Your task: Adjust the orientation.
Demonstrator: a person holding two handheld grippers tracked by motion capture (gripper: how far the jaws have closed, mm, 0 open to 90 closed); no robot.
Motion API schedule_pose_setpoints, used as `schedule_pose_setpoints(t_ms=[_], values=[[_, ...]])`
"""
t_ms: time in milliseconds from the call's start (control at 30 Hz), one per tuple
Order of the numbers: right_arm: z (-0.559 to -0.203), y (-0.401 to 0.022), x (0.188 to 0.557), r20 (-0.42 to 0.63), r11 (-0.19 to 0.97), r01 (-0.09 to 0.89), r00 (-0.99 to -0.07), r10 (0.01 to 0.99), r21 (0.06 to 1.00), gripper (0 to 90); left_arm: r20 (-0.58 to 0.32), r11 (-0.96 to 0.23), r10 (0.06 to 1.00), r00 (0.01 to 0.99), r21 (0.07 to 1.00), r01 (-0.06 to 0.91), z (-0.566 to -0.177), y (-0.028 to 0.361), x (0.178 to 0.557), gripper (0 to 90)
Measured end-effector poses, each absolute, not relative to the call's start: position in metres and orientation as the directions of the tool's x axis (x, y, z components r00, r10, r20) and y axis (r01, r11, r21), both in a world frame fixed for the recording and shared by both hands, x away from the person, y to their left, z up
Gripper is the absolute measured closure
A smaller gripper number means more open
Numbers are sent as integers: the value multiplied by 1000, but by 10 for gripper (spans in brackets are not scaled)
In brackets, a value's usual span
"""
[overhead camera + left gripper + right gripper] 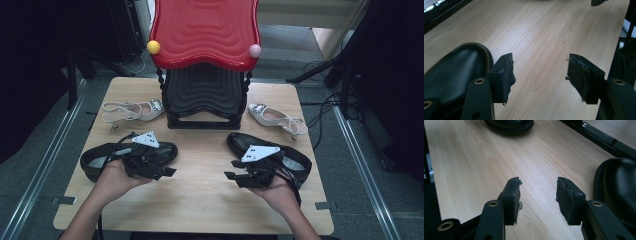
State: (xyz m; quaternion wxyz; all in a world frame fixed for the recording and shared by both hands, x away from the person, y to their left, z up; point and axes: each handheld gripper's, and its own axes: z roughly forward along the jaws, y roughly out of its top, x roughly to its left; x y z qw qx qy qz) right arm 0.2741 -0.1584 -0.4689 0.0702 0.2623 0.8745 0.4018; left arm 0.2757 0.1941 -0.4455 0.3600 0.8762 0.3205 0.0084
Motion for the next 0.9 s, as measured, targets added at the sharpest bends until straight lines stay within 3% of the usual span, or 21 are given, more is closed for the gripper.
schedule_pose_setpoints(t_ms=[167, 233, 467, 900], values=[[-466, -158, 276, 104, 529, 404, -855, 507, 746, 605, -202, -535, 595, 778, 622, 571, -440, 206, 274, 402], [-465, -158, 277, 120, 523, 415, -853, 507, 744, 602, -221, -534, 595, 773, 611, 585, -438, 211, 274, 444], [-464, -156, 281, 155, 509, 434, -852, 500, 743, 607, -169, -539, 632, 756, 605, 586, -430, 230, 269, 446], [-470, -149, 287, 112, 552, 405, -866, 487, 729, 536, -148, -506, 694, 705, 596, 624, -421, 261, 261, 438]])
